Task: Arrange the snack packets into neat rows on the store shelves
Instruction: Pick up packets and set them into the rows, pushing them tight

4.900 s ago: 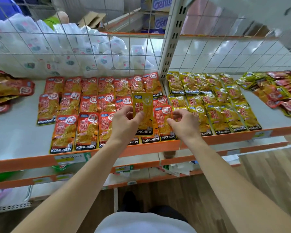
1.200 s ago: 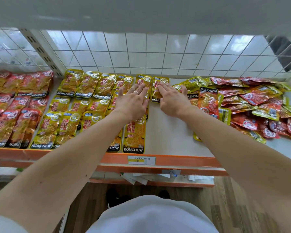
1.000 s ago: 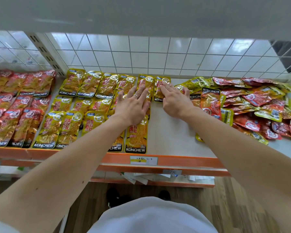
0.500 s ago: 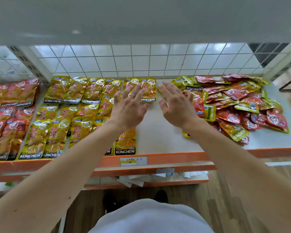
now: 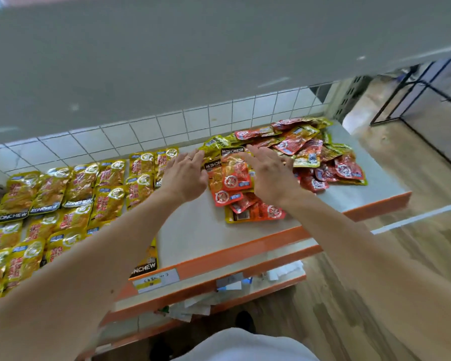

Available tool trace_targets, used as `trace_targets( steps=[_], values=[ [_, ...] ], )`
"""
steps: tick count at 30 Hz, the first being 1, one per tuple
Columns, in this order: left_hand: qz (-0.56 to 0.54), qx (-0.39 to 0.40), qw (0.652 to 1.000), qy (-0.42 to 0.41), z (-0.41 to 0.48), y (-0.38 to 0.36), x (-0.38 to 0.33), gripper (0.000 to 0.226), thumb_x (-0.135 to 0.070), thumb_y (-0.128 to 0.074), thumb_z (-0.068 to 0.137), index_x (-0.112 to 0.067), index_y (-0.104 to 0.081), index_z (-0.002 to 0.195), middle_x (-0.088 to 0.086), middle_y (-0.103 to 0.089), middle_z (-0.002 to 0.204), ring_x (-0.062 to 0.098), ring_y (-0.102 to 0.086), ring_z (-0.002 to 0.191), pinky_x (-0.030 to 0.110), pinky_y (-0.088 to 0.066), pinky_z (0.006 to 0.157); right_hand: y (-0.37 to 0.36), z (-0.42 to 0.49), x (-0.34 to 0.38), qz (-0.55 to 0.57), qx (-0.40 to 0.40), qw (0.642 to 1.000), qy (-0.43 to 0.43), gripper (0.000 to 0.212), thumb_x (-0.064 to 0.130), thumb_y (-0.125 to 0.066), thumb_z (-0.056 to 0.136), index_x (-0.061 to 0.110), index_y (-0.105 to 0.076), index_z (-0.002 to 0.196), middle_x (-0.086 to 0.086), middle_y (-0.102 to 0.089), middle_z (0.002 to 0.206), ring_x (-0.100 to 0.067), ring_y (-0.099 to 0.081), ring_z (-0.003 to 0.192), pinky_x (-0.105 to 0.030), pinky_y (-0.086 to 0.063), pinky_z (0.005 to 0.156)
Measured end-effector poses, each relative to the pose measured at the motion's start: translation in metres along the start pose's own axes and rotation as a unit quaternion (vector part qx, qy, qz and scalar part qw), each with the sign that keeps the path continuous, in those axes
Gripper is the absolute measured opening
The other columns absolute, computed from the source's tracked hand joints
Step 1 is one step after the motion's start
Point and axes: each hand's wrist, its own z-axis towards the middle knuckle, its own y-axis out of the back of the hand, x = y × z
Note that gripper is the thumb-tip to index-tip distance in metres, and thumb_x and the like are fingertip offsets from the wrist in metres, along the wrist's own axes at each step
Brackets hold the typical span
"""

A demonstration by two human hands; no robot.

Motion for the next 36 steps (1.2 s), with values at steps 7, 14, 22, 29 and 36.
trace_targets(
  steps=[7,14,22,29,36],
  values=[
    [0.04,0.03,0.998,0.029,0.033,0.0,-0.001,0.06,-0.045,-0.053,0.098,-0.016,-0.04,0.149,0.018,-0.056,0.138,0.037,-0.045,0.133,0.044,-0.028,0.112,0.007,0.031,0.004,-0.205,0.148,0.952,0.17,0.079,0.007,-0.051,0.094,0.041,-0.014,0.156,0.005,-0.01,0.166,-0.024,-0.012,0.151,-0.06,-0.023,0.111],
    [-0.019,-0.104,0.994,0.027,0.015,-0.025,-0.022,0.046,-0.022,-0.063,0.092,-0.009,-0.053,0.136,0.025,-0.068,0.104,0.046,-0.059,0.103,0.048,-0.041,0.09,0.015,0.028,-0.018,-0.204,0.124,0.962,0.132,0.078,0.015,-0.063,0.086,0.036,-0.025,0.151,-0.004,-0.023,0.153,-0.03,-0.017,0.142,-0.056,-0.026,0.108],
    [-0.143,-0.188,0.972,0.011,0.007,-0.026,-0.019,0.03,-0.016,-0.07,0.087,-0.014,-0.074,0.117,0.01,-0.073,0.114,0.036,-0.066,0.103,0.042,-0.048,0.092,0.024,0.025,-0.025,-0.167,0.06,0.974,0.14,0.07,0.009,-0.069,0.08,0.03,-0.036,0.138,-0.001,-0.039,0.137,-0.025,-0.027,0.133,-0.048,-0.028,0.104],
    [-0.56,-0.211,0.796,0.093,-0.028,0.021,-0.009,0.005,-0.021,-0.08,0.082,-0.022,-0.076,0.084,-0.001,-0.071,0.081,0.012,-0.065,0.078,0.033,-0.055,0.075,0.03,0.014,-0.039,-0.055,-0.185,0.969,0.155,0.027,0.023,-0.076,0.083,0.015,-0.072,0.109,-0.004,-0.064,0.109,-0.031,-0.048,0.111,-0.043,-0.027,0.088],
    [-0.656,-0.207,0.716,0.12,-0.089,0.054,0.01,0.015,-0.009,-0.073,0.077,-0.018,-0.07,0.087,-0.001,-0.072,0.08,0.018,-0.07,0.083,0.031,-0.058,0.071,0.033,0.005,0.012,0.344,-0.116,0.93,0.051,0.017,0.019,-0.08,0.08,0.012,-0.074,0.094,0.004,-0.073,0.084,-0.016,-0.067,0.078,-0.029,-0.051,0.07]
  ],
)
